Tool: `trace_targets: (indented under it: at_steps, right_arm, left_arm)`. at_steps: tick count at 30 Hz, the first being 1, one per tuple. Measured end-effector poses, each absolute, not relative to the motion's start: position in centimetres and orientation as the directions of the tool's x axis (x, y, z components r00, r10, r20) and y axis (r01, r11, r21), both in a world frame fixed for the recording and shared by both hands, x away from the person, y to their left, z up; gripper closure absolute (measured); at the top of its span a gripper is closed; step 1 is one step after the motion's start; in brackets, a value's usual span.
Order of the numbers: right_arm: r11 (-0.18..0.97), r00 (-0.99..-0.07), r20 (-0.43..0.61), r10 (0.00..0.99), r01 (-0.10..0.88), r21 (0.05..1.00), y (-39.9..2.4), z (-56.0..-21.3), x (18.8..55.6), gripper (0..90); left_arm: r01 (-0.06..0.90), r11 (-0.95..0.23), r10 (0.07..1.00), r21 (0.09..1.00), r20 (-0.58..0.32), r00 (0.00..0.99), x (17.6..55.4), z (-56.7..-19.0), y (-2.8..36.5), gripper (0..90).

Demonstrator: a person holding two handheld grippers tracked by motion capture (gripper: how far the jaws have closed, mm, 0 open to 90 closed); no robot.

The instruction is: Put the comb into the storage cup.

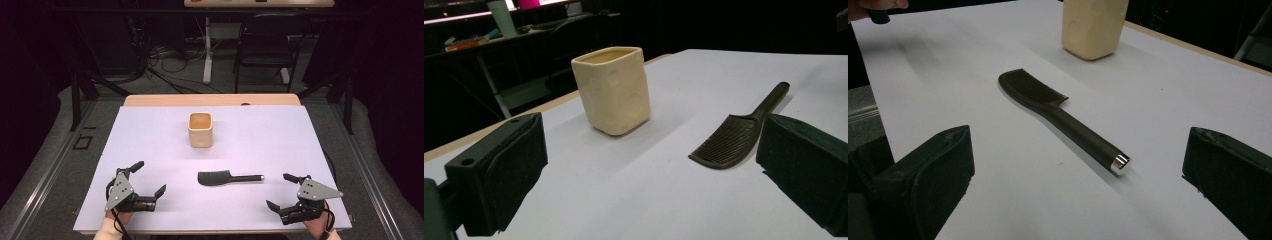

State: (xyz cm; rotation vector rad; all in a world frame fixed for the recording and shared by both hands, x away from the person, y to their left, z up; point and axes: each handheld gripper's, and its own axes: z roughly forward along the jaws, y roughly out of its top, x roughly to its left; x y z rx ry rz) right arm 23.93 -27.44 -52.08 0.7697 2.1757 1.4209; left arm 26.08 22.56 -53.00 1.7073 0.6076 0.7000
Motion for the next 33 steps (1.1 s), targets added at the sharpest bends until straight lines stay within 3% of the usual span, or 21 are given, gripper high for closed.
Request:
trace_targets:
  at_steps: [7,33]
  right_arm:
    - [0.327,-0.778,-0.017,0.628,0.244,0.913,-26.7,-51.9,24.6,0.0]
    - [0.450,-0.802,-0.062,0.594,0.267,0.852,-24.1,-51.3,27.2,0.0]
  left_arm:
    - [0.037,-0.241,0.709,0.970,0.150,0.689,26.1,-53.0,22.4,0.0]
    - [0.045,-0.248,0.711,0.968,0.150,0.687,26.1,-53.1,22.5,0.0]
